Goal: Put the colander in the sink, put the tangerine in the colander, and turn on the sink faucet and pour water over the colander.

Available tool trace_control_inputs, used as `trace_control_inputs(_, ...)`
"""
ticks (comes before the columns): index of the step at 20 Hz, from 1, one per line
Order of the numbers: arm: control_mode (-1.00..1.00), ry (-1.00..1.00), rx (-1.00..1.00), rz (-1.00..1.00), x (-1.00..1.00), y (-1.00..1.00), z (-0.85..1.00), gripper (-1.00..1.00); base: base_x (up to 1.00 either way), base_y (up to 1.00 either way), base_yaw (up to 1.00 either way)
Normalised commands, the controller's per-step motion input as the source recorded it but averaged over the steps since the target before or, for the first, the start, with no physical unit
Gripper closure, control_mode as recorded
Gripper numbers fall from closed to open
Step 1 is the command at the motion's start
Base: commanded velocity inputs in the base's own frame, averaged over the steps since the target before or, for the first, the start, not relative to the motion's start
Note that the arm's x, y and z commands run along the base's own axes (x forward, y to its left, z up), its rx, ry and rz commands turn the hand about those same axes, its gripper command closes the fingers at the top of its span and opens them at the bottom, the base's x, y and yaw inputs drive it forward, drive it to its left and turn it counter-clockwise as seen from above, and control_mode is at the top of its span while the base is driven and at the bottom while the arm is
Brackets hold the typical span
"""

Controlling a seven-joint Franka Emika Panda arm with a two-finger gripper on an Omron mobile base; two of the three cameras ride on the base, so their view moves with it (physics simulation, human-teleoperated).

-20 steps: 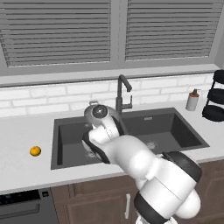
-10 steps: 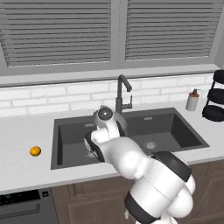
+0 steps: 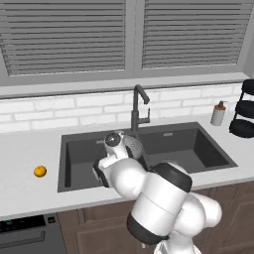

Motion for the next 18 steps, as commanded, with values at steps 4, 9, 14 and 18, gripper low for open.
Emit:
trace_control_inputs(4, -1.00, 0.00, 0.02, -0.33, 0.00, 1.00, -0.25, 1.00, 0.00, 0.00, 0.00)
trace_control_inputs(9, -1.00, 0.02, 0.08, -0.30, 0.00, 0.84, -0.29, 1.00, 0.00, 0.00, 0.00)
trace_control_inputs(14, -1.00, 0.04, 0.08, -0.30, 0.02, 0.60, -0.40, 1.00, 0.00, 0.00, 0.00)
trace_control_inputs(18, -1.00, 0.00, 0.02, -0.33, 0.31, 0.41, -0.66, 1.00, 0.00, 0.00, 0.00)
